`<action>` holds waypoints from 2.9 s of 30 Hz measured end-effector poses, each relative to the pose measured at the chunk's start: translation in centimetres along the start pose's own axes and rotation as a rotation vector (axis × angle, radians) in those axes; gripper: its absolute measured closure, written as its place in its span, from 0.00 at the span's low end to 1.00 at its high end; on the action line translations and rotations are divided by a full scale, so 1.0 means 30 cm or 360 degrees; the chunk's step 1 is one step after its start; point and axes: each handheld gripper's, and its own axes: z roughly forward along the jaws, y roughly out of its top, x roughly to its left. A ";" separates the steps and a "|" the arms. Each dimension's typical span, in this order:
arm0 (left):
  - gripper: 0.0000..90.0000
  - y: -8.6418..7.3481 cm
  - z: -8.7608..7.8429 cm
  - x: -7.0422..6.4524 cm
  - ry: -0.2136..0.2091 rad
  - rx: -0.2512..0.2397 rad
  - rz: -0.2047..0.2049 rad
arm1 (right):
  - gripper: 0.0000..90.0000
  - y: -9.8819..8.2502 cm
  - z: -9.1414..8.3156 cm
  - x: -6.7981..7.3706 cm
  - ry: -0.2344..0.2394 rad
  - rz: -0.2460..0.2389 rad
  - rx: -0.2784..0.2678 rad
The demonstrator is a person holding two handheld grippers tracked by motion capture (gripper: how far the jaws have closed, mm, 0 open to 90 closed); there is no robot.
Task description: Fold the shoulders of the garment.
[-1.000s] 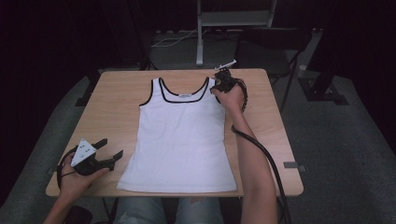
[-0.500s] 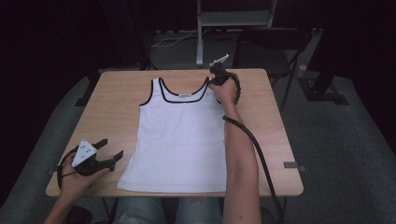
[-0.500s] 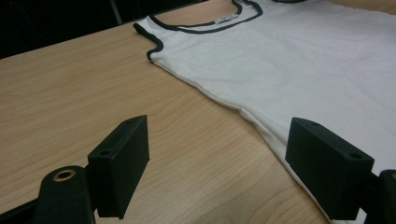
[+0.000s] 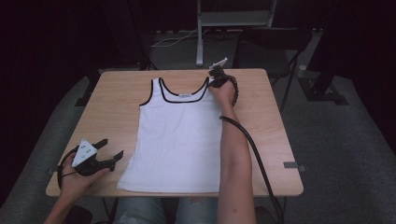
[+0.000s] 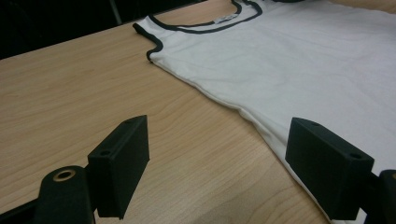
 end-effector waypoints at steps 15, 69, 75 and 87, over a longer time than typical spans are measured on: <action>0.24 -0.001 -0.001 0.001 0.0004 -0.0008 -0.0011 | 0.95 -0.025 0.012 0.016 0.0064 0.0025 -0.0055; 0.24 0.002 0.004 -0.007 0.0019 0.0019 0.0022 | 0.95 -0.154 -0.171 0.200 0.0282 -0.0179 -0.0329; 0.24 0.002 0.005 -0.009 0.0023 0.0024 0.0034 | 0.94 -0.206 -0.162 0.226 0.0404 -0.0210 -0.0311; 0.24 0.003 0.005 -0.011 0.0024 0.0023 0.0048 | 0.73 -0.173 -0.186 0.173 0.0607 -0.0027 -0.0367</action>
